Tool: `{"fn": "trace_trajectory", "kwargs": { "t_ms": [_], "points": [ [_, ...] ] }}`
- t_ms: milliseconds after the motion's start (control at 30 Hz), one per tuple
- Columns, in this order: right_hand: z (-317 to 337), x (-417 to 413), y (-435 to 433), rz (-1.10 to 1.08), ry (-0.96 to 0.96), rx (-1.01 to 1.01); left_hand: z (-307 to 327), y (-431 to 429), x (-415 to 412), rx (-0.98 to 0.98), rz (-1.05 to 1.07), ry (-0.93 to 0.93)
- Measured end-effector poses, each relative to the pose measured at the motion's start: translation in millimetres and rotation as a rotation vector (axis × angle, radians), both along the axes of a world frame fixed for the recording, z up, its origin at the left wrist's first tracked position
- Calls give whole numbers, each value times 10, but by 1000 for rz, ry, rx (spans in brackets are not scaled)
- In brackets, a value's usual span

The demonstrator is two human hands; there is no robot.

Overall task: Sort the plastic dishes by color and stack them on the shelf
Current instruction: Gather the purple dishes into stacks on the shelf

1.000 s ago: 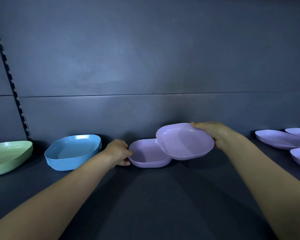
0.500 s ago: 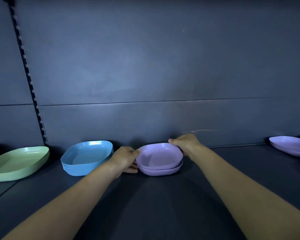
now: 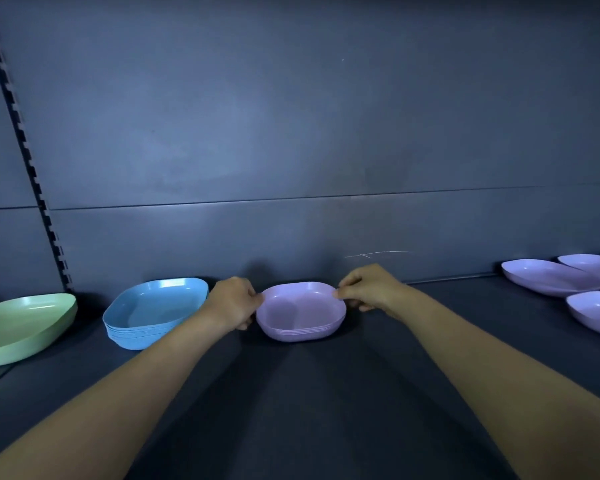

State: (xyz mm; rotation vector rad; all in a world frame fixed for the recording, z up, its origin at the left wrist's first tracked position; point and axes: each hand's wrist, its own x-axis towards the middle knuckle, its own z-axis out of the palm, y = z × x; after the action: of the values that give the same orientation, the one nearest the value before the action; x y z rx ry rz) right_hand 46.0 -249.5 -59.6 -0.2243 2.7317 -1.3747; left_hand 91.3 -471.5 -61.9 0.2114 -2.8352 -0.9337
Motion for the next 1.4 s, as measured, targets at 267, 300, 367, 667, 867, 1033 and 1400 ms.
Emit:
{"fn": "trace_trajectory", "kwargs": {
  "t_ms": [267,300,367,667,867,1033,1400],
  "points": [
    [613,639,486,153,207,557,648,416,493,-762,-57,19],
    [681,754,576,153,245,632,718,527,588,-784,-55,39],
    [788,1002,802,152,291,741,821,793,794,-809,-55,73],
    [1037,2139,2228,44,407,992,1041,2282,1837,-821,-7,250],
    [1240,2705,3085,-79,466,1025,1179,2948,2284,-784,-66,251],
    [1215,2866,3661,-144,394,1001,1183,3420,2331,-742,-105,275],
    [822,2062,4396,-178,303,957,751,4047,1492,-688,-184,238]
  ]
}}
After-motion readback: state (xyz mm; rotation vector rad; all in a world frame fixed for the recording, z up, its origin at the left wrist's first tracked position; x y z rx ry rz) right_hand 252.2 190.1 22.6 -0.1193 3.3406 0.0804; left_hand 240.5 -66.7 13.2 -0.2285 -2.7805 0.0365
